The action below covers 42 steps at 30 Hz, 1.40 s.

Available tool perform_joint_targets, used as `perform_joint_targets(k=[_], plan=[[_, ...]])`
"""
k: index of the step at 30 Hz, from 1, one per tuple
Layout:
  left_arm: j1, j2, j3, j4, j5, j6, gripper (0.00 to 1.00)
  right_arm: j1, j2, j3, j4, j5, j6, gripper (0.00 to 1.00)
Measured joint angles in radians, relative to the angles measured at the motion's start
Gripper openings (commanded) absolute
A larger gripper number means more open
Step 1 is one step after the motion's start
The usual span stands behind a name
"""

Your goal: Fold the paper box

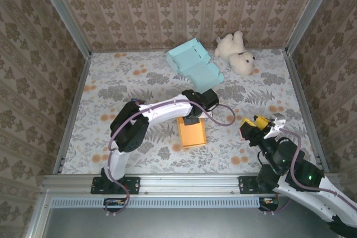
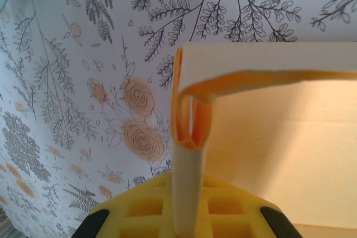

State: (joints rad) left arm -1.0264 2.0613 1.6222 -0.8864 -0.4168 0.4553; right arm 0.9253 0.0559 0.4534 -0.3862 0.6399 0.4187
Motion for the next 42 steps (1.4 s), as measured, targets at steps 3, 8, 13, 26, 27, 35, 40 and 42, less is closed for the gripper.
perform_joint_targets(k=[3, 8, 13, 26, 27, 35, 40, 42], plan=[[0.0, 0.039, 0.003, 0.022, -0.024, 0.014, 0.0, 0.0, 0.0, -0.003, 0.0, -0.003, 0.001, 0.56], [0.01, 0.098, 0.016, 0.05, -0.031, 0.029, 0.0, 0.0, 0.0, -0.009, 0.001, -0.01, 0.005, 0.56], [0.043, 0.13, 0.036, 0.079, -0.022, 0.032, 0.0, 0.0, 0.006, -0.011, 0.001, -0.019, 0.005, 0.56], [0.117, 0.171, 0.109, 0.079, 0.022, 0.032, 0.04, 0.0, 0.036, -0.024, 0.01, -0.024, 0.008, 0.56], [0.119, 0.171, 0.113, 0.076, 0.024, 0.032, 0.05, 0.0, 0.038, -0.024, 0.012, -0.024, 0.008, 0.56], [0.118, 0.171, 0.117, 0.081, 0.029, 0.032, 0.27, 0.0, 0.043, -0.024, 0.02, -0.024, 0.008, 0.56], [0.111, 0.165, 0.119, 0.089, 0.026, 0.035, 0.41, 0.0, 0.044, -0.026, 0.02, -0.024, 0.008, 0.56], [0.105, 0.155, 0.12, 0.092, 0.02, 0.035, 0.42, 0.0, 0.045, -0.026, 0.02, -0.024, 0.008, 0.57]])
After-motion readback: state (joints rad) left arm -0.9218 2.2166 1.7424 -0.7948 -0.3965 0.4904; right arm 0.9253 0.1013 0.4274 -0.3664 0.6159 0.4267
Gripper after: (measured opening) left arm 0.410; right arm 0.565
